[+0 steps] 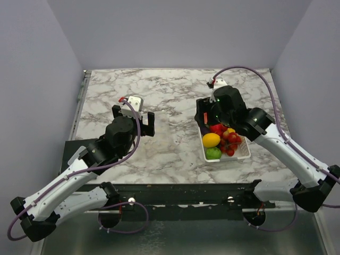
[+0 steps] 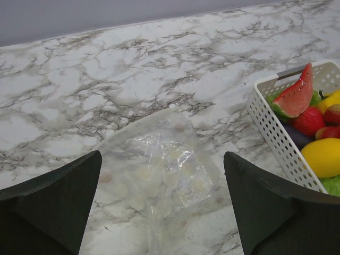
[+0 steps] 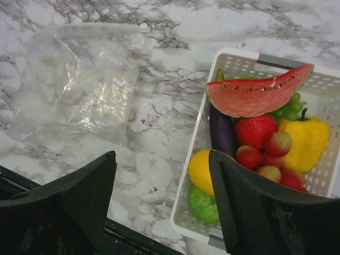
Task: Place the food in the zip-top bag and seal the zipper
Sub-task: Move the bin to the center of the board.
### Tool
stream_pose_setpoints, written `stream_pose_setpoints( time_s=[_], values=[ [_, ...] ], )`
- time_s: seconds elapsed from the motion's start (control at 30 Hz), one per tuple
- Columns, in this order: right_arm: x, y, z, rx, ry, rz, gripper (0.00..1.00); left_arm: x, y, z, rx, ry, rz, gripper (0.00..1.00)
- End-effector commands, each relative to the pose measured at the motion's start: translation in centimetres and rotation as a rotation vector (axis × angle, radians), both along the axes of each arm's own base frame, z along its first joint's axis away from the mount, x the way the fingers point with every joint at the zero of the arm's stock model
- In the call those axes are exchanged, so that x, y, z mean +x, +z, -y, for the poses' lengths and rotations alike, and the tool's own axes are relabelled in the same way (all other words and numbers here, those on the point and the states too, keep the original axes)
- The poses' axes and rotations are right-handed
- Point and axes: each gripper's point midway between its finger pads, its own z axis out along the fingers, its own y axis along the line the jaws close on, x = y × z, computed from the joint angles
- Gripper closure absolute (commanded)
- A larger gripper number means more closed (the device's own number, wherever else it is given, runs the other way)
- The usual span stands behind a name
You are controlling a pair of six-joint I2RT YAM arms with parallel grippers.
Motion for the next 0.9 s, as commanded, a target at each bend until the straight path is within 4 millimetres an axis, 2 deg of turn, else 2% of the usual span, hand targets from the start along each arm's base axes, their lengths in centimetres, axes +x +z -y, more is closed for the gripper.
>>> stream_pose_setpoints(
  time_s=[0.0, 0.2, 0.4, 0.67, 0.87],
  values=[
    [-1.1, -3.4, -0.7, -0.053, -0.003, -0.108, 0.25, -0.2, -0.2, -0.1, -0.006, -0.003, 0.004, 0.01],
    [-1.5, -7.5, -1.6, -0.099, -0.025, -0.204, 0.33, -0.4, 0.1, -0.1, -0.015, -0.011, 0.008, 0.01],
    [-1.3, -11.1, -1.5, -0.139, -0.082, -0.271, 0.39, -0.5, 0.2, -0.1, -0.022, -0.017, 0.011, 0.01],
    [0.3, -13.5, -0.6, -0.223, -0.201, -0.272, 0.51, -0.7, 0.4, -0.1, -0.034, -0.023, 0.014, 0.01],
    [1.7, -15.0, -0.3, -0.294, -0.251, -0.261, 0.53, -0.7, 0.4, 0.0, -0.037, -0.029, 0.014, 0.01]
  ],
)
